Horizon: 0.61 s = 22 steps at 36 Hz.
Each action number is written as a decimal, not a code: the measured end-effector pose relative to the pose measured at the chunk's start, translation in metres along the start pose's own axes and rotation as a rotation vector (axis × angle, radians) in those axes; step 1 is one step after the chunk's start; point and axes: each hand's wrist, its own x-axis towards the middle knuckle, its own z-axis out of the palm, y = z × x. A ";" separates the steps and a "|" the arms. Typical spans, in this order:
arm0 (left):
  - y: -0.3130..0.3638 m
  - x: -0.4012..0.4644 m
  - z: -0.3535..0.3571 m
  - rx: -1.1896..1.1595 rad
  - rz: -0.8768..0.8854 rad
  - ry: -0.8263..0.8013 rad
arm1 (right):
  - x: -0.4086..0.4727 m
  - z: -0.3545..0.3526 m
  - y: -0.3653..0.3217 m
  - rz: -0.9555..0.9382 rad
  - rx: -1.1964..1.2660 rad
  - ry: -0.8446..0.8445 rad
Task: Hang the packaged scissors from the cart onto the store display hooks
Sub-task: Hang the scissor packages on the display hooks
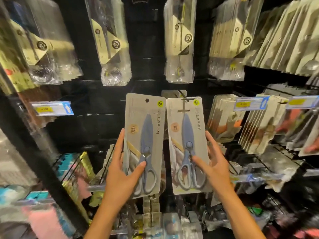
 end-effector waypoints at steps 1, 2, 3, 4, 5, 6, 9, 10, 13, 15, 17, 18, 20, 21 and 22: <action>0.000 0.001 0.002 0.005 -0.002 0.005 | 0.001 -0.001 0.002 0.003 0.009 -0.002; 0.001 0.001 0.004 0.007 -0.003 0.012 | 0.002 -0.002 0.004 0.002 0.017 -0.005; 0.001 0.002 0.006 0.010 -0.001 0.018 | 0.002 -0.003 0.006 0.000 0.020 -0.011; 0.001 0.002 0.007 0.014 0.001 0.023 | 0.002 -0.003 0.007 0.001 0.027 -0.017; 0.001 0.003 0.008 0.018 0.003 0.027 | 0.002 -0.004 0.010 0.005 0.039 -0.019; 0.000 0.003 0.009 0.017 0.000 0.029 | 0.002 -0.004 0.012 0.012 0.054 -0.017; 0.000 0.004 0.011 0.006 -0.009 0.037 | 0.002 -0.006 0.019 0.018 0.071 -0.015; 0.000 0.005 0.012 0.008 -0.010 0.040 | 0.003 -0.007 0.021 0.020 0.067 -0.020; 0.000 0.006 0.012 0.012 -0.014 0.048 | 0.007 -0.007 0.026 0.027 0.073 -0.034; 0.000 0.007 0.013 0.009 -0.024 0.049 | 0.011 -0.005 0.027 0.025 0.067 -0.039; 0.001 0.009 0.013 0.011 -0.021 0.044 | 0.014 -0.002 0.028 0.024 0.079 -0.044; 0.001 0.011 0.013 0.018 -0.016 0.041 | 0.017 0.000 0.030 0.030 0.092 -0.045; 0.002 0.013 0.013 0.035 0.006 0.039 | 0.022 0.002 0.034 0.039 0.082 -0.047; 0.002 0.015 0.013 0.042 0.020 0.041 | 0.025 0.004 0.036 0.039 0.061 -0.050; 0.003 0.016 0.014 0.043 0.029 0.044 | 0.028 0.005 0.038 0.037 0.035 -0.053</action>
